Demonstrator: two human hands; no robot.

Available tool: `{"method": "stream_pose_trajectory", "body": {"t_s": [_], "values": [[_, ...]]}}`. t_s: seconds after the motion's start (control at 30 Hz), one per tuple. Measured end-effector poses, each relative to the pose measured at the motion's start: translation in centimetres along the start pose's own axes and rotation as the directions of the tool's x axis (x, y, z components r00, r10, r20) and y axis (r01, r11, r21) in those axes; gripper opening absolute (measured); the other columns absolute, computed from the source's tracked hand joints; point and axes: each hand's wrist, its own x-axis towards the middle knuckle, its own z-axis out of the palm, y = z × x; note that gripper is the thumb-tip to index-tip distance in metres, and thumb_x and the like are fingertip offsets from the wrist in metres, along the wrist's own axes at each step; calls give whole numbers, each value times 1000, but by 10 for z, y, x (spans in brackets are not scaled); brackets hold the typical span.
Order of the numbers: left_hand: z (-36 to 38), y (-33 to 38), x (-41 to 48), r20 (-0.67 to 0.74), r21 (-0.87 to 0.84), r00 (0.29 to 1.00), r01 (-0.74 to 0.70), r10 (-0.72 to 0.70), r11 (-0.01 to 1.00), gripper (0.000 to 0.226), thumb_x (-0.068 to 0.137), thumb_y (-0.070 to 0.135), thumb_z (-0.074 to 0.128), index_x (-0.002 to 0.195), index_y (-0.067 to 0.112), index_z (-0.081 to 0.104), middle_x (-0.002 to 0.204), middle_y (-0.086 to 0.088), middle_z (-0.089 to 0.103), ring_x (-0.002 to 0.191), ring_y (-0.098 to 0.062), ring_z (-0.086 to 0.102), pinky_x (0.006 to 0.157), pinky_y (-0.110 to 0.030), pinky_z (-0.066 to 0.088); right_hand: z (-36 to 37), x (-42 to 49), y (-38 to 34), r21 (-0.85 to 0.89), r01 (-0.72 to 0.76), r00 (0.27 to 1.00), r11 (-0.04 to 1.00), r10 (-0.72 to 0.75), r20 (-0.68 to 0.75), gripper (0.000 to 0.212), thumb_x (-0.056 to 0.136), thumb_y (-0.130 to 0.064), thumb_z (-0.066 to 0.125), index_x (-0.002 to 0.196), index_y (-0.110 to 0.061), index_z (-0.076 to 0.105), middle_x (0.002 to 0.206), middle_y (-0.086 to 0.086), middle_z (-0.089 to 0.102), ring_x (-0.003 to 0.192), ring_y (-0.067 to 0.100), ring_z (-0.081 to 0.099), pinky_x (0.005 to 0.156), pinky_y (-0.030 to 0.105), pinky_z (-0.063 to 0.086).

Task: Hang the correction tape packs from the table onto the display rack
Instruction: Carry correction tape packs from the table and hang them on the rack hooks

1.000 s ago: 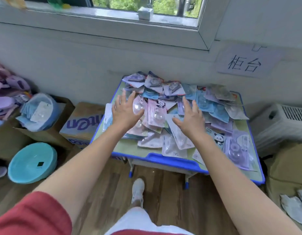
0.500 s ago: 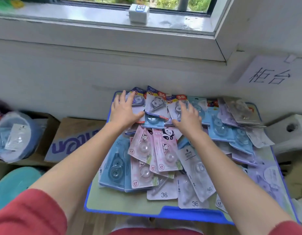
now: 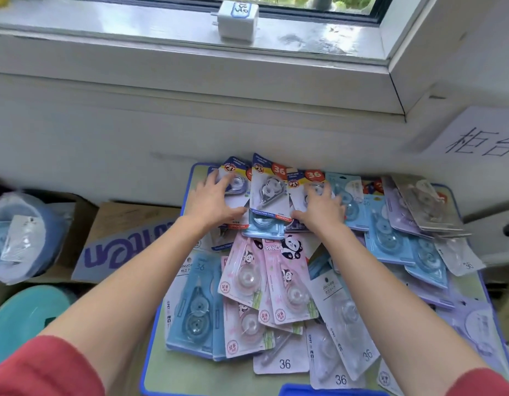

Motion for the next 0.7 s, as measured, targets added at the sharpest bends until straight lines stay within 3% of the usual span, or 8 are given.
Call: {"method": "stream_pose_trajectory", "body": {"t_s": [0.2,0.4,0.57,0.7], "values": [[-1,3,-10,-42,6,999,26,-25,1000,80,81,55,61,148,30,27,157,-9,21,137,-34,28,108,-40,25,-6,-7,-2,45,-64,995,997,68,-79,68,79,-49,66,136,-22,41,141,17,29,125,42,32,100,49,33],[-2,3,-33,-68,33,996,67,-65,997,78,81,55,60,148,31,28,155,-6,23,135,-33,30,107,-39,26,-10,-35,3,104,-120,985,987,132,-110,71,81,-52,64,139,-21,37,148,18,20,131,44,24,102,51,31],[0,4,-64,-111,39,988,112,-107,993,79,79,65,57,146,31,29,155,-6,24,132,-34,32,105,-39,27,-10,-66,11,175,-107,981,979,132,-141,71,81,-51,66,139,-22,37,148,17,18,125,44,30,101,47,33],[6,8,-95,-145,44,979,150,-142,988,77,81,60,58,146,31,29,154,-5,25,131,-35,34,105,-40,27,1,-99,21,174,-86,981,981,114,-155,78,82,-54,63,145,-22,28,147,19,21,125,47,34,102,48,31]]}}
